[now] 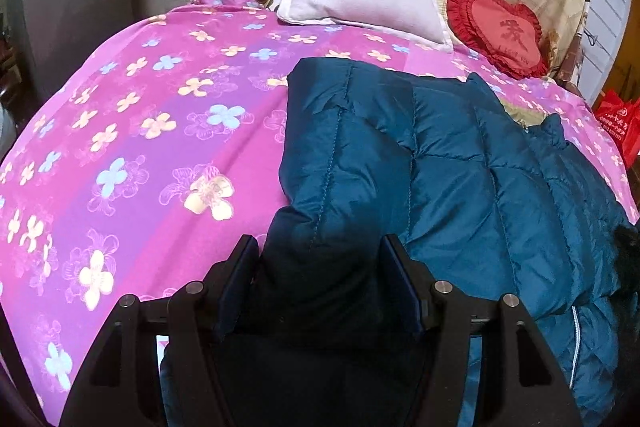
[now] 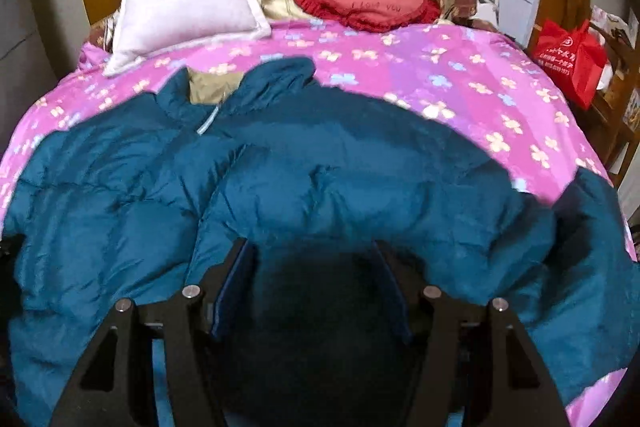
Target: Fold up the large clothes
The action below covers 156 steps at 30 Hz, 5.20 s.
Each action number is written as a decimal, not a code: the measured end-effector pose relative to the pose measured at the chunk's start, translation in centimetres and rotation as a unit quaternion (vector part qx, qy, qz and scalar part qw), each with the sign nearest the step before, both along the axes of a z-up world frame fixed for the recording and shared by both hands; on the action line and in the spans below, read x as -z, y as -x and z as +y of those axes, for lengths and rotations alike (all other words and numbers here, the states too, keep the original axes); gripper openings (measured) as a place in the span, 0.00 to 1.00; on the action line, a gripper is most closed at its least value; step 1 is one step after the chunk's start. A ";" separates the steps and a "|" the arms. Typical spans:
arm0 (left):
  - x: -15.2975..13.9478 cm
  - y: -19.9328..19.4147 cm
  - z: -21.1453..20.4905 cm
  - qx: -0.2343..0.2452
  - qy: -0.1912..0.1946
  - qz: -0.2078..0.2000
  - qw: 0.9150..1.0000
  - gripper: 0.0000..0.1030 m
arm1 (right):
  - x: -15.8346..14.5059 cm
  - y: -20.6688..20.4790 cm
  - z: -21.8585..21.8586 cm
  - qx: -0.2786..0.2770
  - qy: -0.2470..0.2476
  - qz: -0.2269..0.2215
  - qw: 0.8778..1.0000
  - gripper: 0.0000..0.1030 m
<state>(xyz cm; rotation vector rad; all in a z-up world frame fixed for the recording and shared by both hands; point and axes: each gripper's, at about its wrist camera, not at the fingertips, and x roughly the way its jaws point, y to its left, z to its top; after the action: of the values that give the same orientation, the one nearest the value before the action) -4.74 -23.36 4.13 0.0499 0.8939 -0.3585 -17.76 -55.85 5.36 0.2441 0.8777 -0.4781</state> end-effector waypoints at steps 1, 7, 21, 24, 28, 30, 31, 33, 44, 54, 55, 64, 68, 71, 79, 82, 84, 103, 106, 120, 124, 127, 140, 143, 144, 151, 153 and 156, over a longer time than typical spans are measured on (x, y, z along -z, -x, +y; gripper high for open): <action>0.0 0.0 0.0 0.000 -0.002 -0.001 1.000 0.41 | -0.5 0.6 -0.2 0.003 0.006 -0.006 1.000 0.62; 0.1 0.1 -0.3 0.000 -0.010 -0.007 1.000 0.42 | 0.2 3.8 -2.2 0.034 0.014 0.011 0.999 0.62; -0.6 0.9 -0.7 0.001 -0.029 -0.029 0.999 0.46 | 2.7 4.3 -2.0 0.029 0.023 0.011 0.999 0.66; -1.9 1.8 -0.9 0.011 -0.023 -0.050 0.998 0.46 | 2.0 4.8 -1.5 0.037 0.027 0.017 0.999 0.68; -3.9 3.2 -1.3 0.024 -0.012 -0.086 0.996 0.46 | 0.3 6.1 -0.1 0.036 0.012 -0.018 0.999 0.78; -4.2 3.5 -1.6 0.032 -0.014 -0.091 0.995 0.46 | -0.1 6.0 0.5 0.032 0.002 -0.024 0.999 0.79; -4.2 3.6 -1.7 0.035 -0.017 -0.091 0.995 0.46 | -0.2 5.7 0.7 0.026 0.001 -0.023 0.999 0.79; -4.1 3.7 -2.0 0.038 -0.021 -0.092 0.995 0.46 | -0.2 5.0 1.3 0.019 0.006 -0.016 1.000 0.79; -2.1 3.0 -2.4 0.033 -0.042 -0.068 0.996 0.46 | 2.2 3.2 1.8 0.025 0.009 0.007 1.000 0.85; -3.7 4.9 -2.3 0.044 -0.032 -0.090 0.994 0.46 | 1.2 4.5 2.4 0.028 0.003 -0.006 1.000 0.86; -3.9 5.1 -2.3 0.046 -0.030 -0.091 0.994 0.46 | 0.8 5.0 2.6 0.025 0.002 -0.012 1.000 0.86; -6.5 9.0 -2.2 0.068 -0.011 -0.105 0.992 0.46 | -2.3 8.6 3.9 0.022 0.014 -0.021 0.999 0.86; -7.2 10.7 -2.0 0.072 -0.008 -0.104 0.992 0.46 | -3.3 10.3 4.0 0.027 0.008 -0.034 0.999 0.86; -8.1 12.2 -2.0 0.073 -0.001 -0.101 0.992 0.46 | -4.1 11.5 4.1 0.028 0.017 -0.036 0.999 0.86; -8.9 15.7 -2.5 0.086 0.026 -0.096 0.991 0.46 | -5.7 15.1 2.4 0.049 0.034 -0.032 0.998 0.86; -8.2 16.0 -3.2 0.097 0.030 -0.084 0.991 0.46 | -6.1 16.5 1.4 0.061 0.046 -0.030 0.997 0.86; -7.6 16.0 -3.8 0.101 0.014 -0.084 0.991 0.46 | -6.1 17.4 0.5 0.068 0.044 -0.031 0.996 0.86; -5.6 14.4 -4.2 0.098 0.003 -0.075 0.992 0.46 | -3.4 26.2 -14.8 0.247 0.069 0.012 0.966 0.87; -5.2 14.3 -4.3 0.100 0.000 -0.071 0.992 0.46 | -3.1 27.5 -16.0 0.260 0.080 0.021 0.962 0.87; -4.3 14.5 -5.1 0.109 -0.009 -0.066 0.992 0.46 | -1.9 32.9 -21.5 0.321 0.079 0.025 0.943 0.87; -4.2 14.5 -5.1 0.110 -0.010 -0.066 0.992 0.46 | -1.8 34.5 -23.8 0.341 0.066 0.007 0.938 0.87; -4.0 14.4 -5.3 0.112 -0.013 -0.064 0.992 0.46 | -0.6 36.2 -26.0 0.369 0.027 -0.004 0.929 0.87; -3.5 14.0 -5.5 0.109 -0.027 -0.061 0.992 0.46 | 2.7 37.2 -28.3 0.374 -0.037 -0.014 0.927 0.26; -3.7 13.8 -5.3 0.102 -0.032 -0.061 0.992 0.46 | 1.3 36.5 -27.5 0.352 -0.039 -0.021 0.935 0.09; -3.8 13.8 -5.2 0.101 -0.032 -0.061 0.992 0.46 | 0.5 36.3 -27.0 0.346 -0.035 -0.029 0.937 0.09; -4.9 13.5 -4.1 0.087 -0.023 -0.068 0.994 0.46 | -8.4 31.8 -21.5 0.249 0.022 -0.094 0.964 0.07; -5.3 13.4 -3.8 0.085 -0.022 -0.071 0.994 0.46 | -11.2 29.3 -19.1 0.208 0.036 -0.108 0.971 0.07; -5.8 13.2 -3.0 0.079 -0.017 -0.075 0.994 0.46 | -14.9 24.9 -15.2 0.139 0.053 -0.120 0.981 0.04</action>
<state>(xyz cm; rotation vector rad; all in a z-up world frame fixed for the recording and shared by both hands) -17.97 -26.35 9.89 0.1786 0.7495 -0.4811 -42.68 -71.04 20.22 0.3216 0.5812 -0.7378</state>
